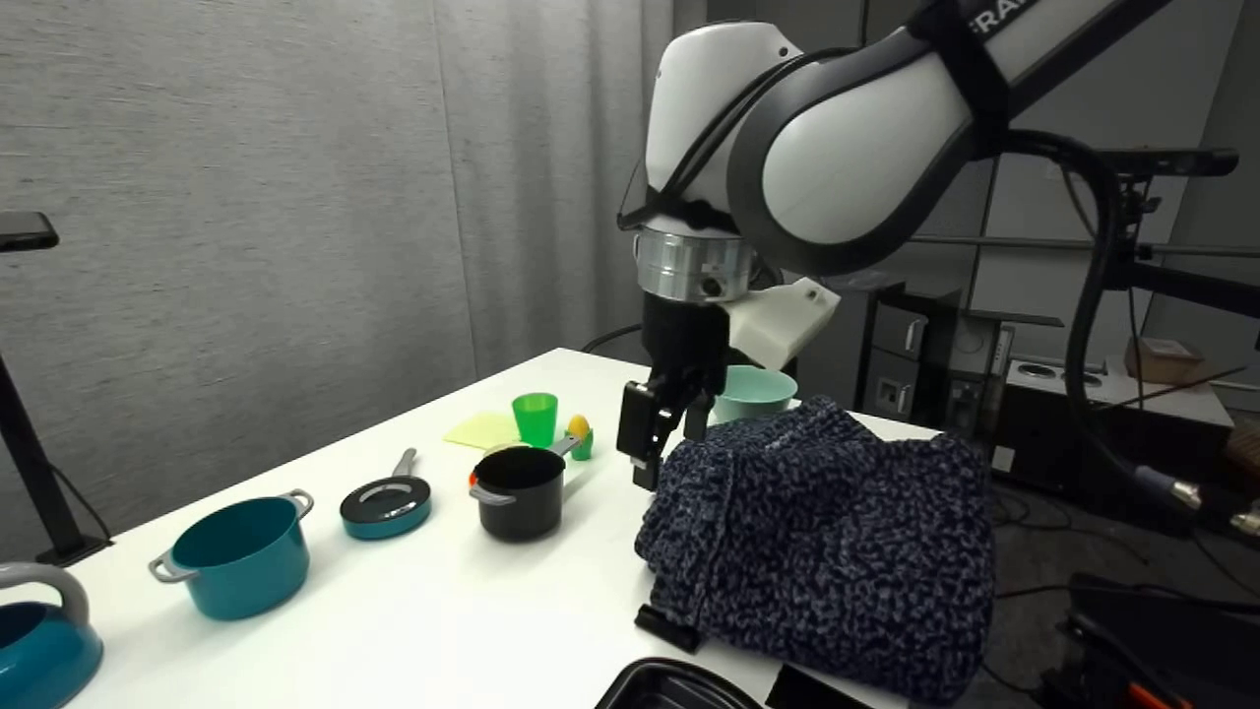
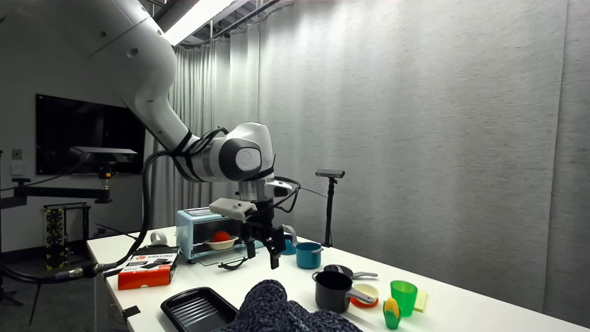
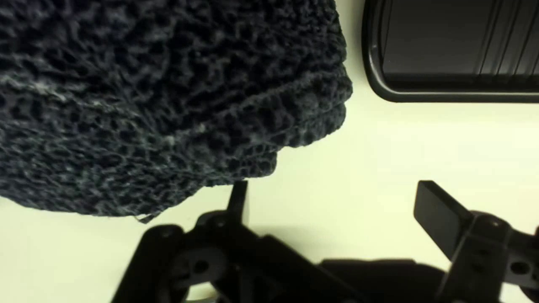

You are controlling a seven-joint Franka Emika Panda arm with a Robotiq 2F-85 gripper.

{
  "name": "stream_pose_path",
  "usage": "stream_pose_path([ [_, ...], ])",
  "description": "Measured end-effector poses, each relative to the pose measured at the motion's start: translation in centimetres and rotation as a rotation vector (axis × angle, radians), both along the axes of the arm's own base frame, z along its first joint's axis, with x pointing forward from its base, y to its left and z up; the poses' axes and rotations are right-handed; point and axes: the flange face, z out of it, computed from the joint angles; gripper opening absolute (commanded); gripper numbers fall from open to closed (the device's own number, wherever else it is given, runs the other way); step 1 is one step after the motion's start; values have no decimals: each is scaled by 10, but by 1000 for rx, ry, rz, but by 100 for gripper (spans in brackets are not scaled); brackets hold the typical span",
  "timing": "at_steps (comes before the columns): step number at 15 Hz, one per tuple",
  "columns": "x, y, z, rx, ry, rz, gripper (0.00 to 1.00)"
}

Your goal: Fold up the grey cloth on the table.

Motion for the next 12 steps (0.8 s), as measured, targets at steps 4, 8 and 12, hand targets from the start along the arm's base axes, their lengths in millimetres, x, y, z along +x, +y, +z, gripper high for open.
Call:
stream_pose_path([
  [4, 3, 4, -6, 23, 114, 187, 100],
  [8, -10, 0, -4, 5, 287, 340, 100],
  [12, -17, -17, -3, -148, 357, 384, 100],
])
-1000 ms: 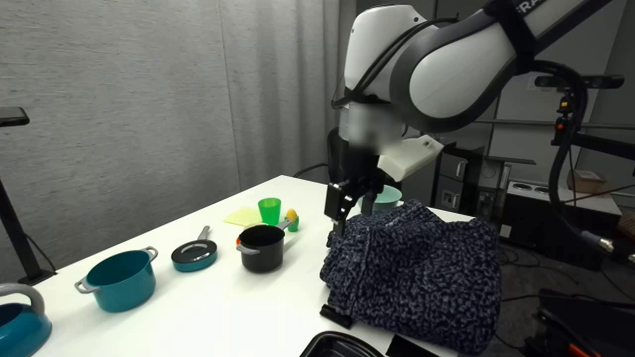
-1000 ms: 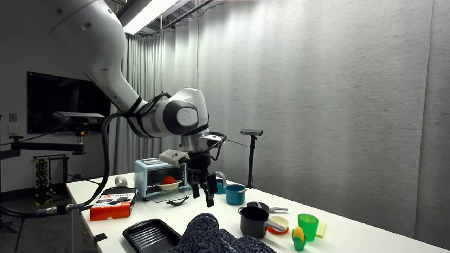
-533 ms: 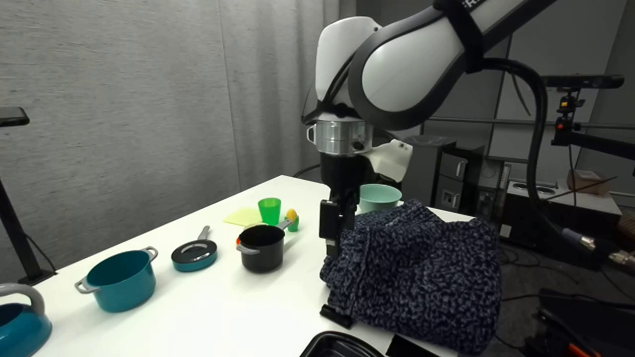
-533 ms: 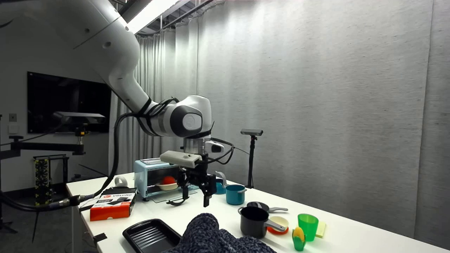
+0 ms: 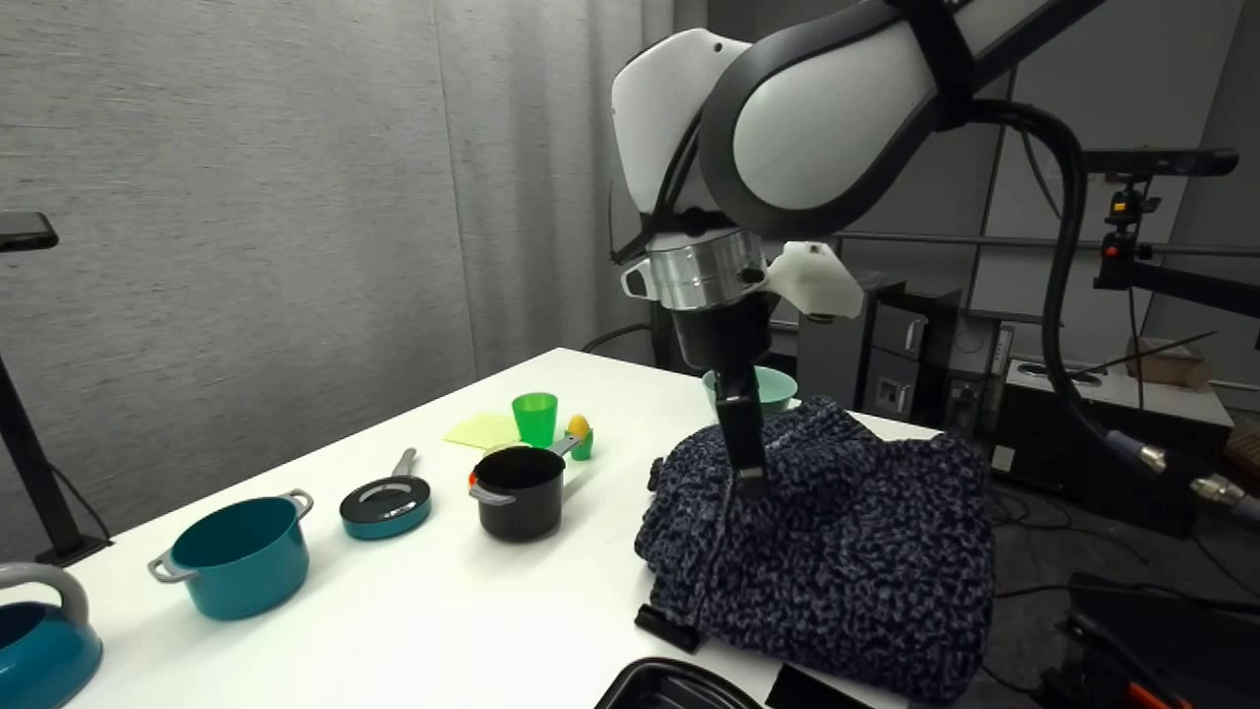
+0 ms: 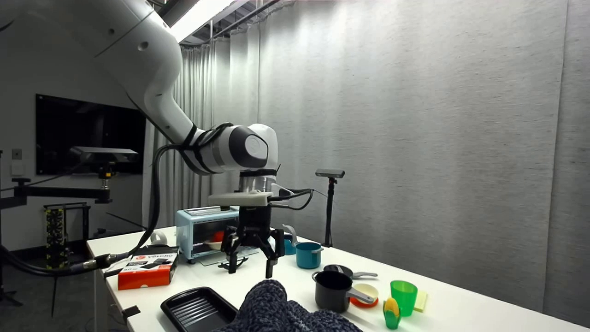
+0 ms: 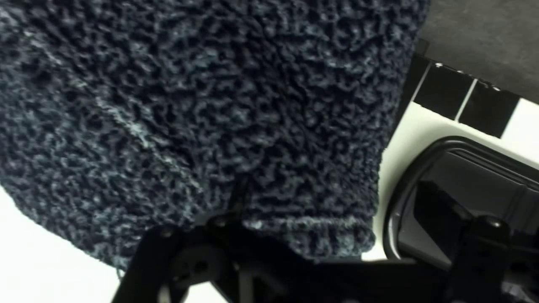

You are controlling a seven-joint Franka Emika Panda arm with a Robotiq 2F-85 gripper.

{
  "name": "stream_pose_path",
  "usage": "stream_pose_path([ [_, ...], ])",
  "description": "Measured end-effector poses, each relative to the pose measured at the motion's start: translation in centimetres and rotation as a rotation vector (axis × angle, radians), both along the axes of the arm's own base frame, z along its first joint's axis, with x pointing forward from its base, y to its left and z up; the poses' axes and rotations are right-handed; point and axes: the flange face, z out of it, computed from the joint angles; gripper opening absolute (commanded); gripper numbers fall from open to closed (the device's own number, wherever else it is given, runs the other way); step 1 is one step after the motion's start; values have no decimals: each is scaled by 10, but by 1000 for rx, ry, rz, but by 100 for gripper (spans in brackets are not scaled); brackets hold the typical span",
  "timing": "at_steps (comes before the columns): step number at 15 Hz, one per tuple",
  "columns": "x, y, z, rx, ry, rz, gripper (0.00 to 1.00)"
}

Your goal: Fold up the grey cloth on the table.

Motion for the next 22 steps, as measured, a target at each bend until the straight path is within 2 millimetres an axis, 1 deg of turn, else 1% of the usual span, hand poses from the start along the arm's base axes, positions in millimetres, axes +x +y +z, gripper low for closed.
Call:
stream_pose_path([
  [2, 3, -4, -2, -61, -35, 0, 100],
  [4, 6, -4, -7, -96, -93, -17, 100],
  [6, 7, -2, -20, -110, -138, -45, 100],
  [8, 6, 2, -38, -109, -166, -78, 100],
  [9, 6, 4, -46, -105, -174, -95, 92],
  [10, 5, 5, -54, -100, -180, -112, 74],
  [12, 4, 4, -62, -92, -195, -140, 58],
  [13, 4, 3, -64, -90, -204, -153, 49],
  [15, 4, -3, -63, -90, -220, -187, 33],
  [17, 2, -14, -58, -97, -234, -238, 19],
  [18, 0, -22, -54, -103, -244, -271, 11],
  [19, -2, -29, -49, -111, -258, -306, 5],
  [20, -3, -39, -42, -125, -280, -344, 0],
  [22, -2, -56, -27, -155, -332, -421, 0],
])
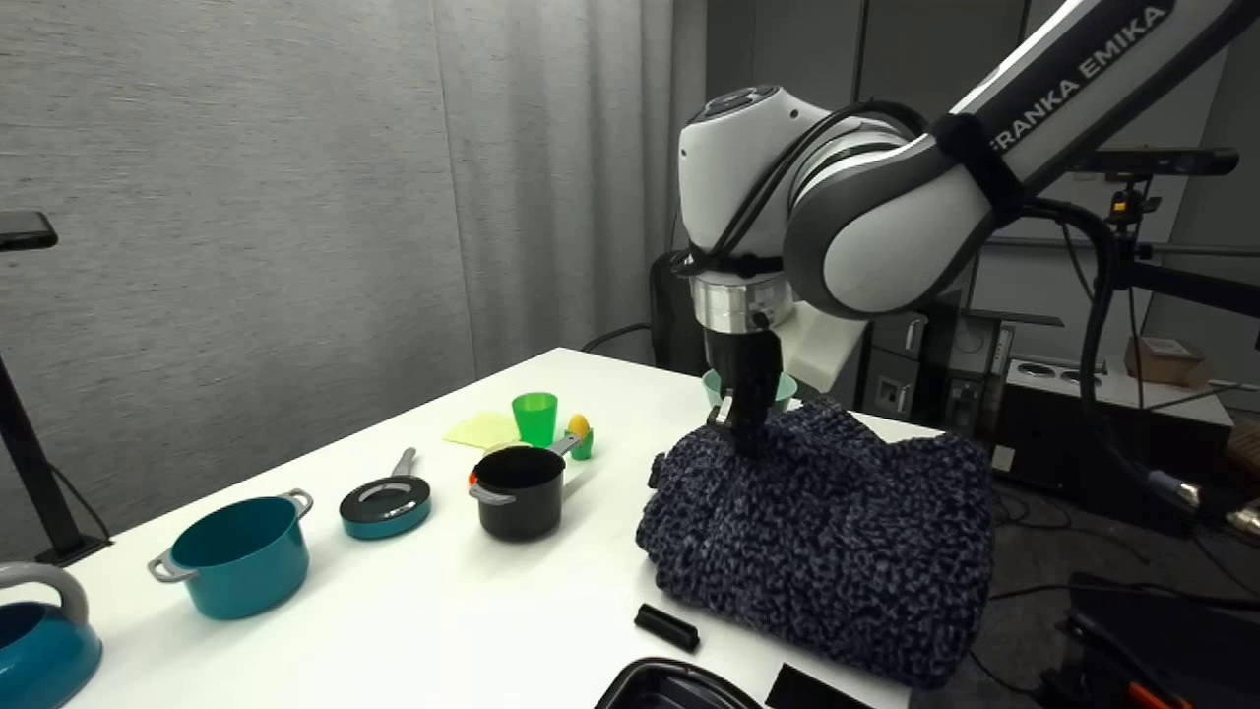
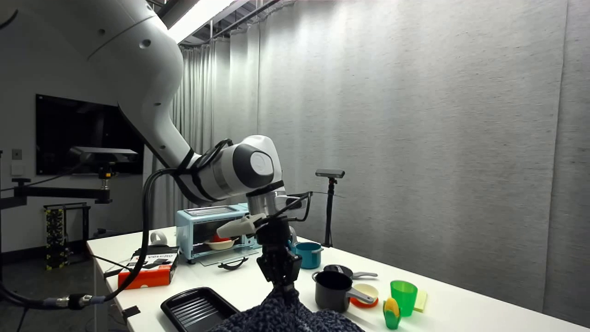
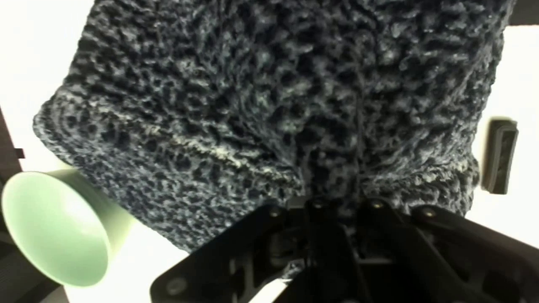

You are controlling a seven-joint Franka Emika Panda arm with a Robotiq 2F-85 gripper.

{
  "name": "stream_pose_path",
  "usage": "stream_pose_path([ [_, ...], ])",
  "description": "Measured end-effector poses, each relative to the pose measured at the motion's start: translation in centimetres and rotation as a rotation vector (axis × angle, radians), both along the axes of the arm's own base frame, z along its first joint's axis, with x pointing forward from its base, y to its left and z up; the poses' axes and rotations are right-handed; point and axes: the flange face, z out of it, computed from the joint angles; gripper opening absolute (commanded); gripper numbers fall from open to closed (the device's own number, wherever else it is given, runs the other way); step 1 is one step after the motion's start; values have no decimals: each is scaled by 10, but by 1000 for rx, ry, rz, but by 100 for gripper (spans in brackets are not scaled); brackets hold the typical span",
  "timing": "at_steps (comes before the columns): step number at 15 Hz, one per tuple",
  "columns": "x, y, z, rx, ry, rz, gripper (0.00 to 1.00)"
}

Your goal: Fold up the grey cloth on the table.

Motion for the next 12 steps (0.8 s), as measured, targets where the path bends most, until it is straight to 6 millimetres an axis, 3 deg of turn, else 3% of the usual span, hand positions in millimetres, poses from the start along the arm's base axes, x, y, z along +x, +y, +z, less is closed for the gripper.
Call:
stream_pose_path([
  [7, 29, -48, 39, -17, -135, -222, 2],
  [12, 33, -90, 53, -21, -148, -360, 2],
])
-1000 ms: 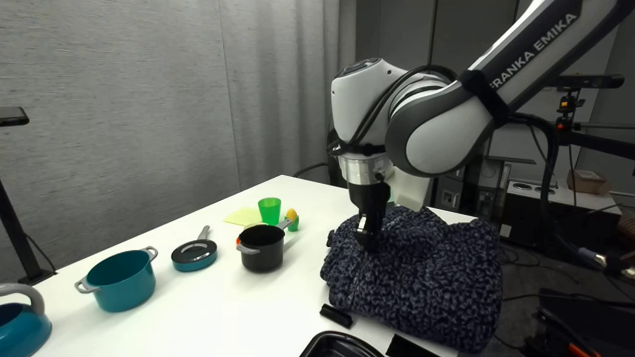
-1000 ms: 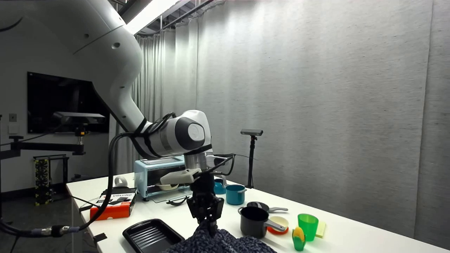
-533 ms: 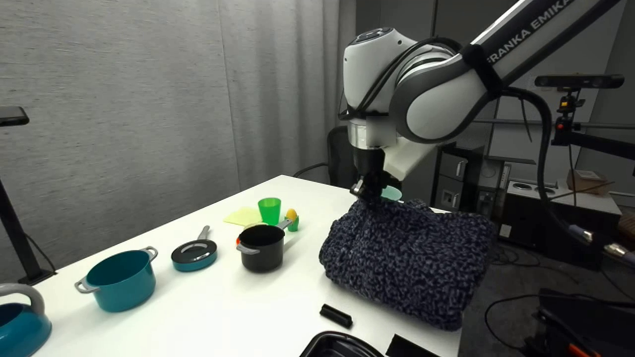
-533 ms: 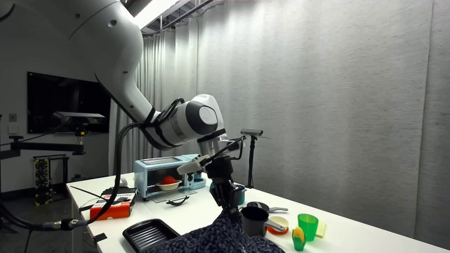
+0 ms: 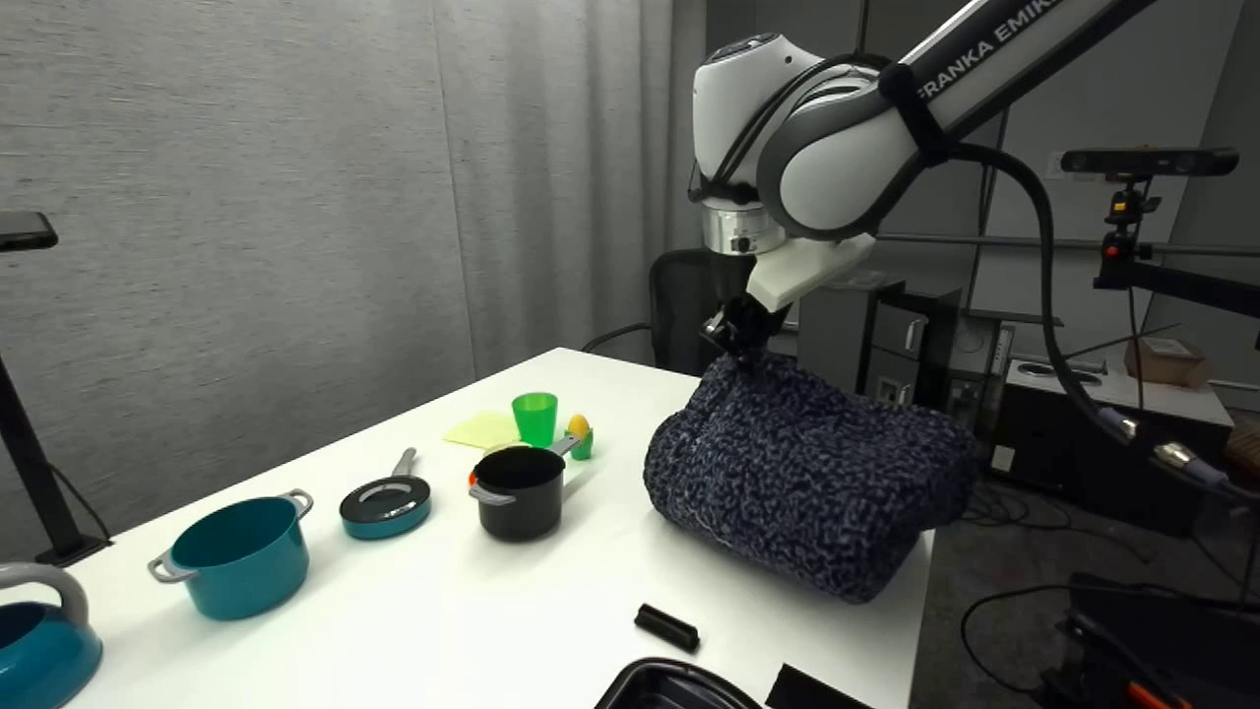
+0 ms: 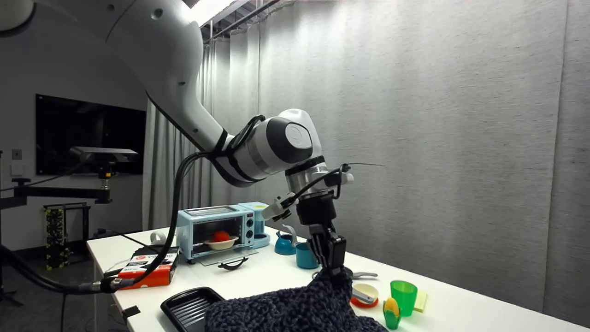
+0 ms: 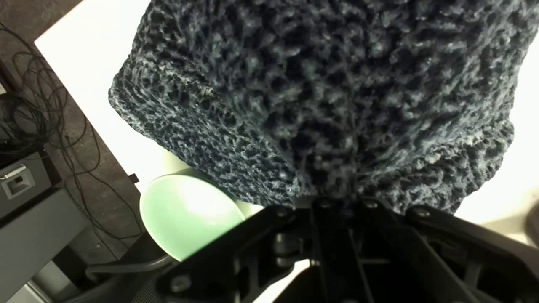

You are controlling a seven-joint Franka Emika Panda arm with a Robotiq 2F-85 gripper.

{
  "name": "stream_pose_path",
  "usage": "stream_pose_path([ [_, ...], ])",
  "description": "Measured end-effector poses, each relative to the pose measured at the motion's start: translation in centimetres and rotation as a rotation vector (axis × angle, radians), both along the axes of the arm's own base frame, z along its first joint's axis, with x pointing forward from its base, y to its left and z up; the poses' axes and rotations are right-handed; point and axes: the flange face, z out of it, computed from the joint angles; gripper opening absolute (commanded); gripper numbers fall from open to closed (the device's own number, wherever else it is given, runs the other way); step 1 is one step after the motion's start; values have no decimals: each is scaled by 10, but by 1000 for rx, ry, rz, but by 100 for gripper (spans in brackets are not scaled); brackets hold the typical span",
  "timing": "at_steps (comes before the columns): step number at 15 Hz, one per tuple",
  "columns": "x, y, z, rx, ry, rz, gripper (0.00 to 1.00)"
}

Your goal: Fold up the grey cloth on the table.

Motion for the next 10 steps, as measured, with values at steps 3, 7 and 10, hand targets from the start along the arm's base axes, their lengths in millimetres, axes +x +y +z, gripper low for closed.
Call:
stream_pose_path([
  [3, -4, -14, 0, 9, -6, -36, 2],
  [7, -20, -30, -22, 62, -12, -132, 33],
  [10, -29, -32, -39, 88, -22, -140, 54],
])
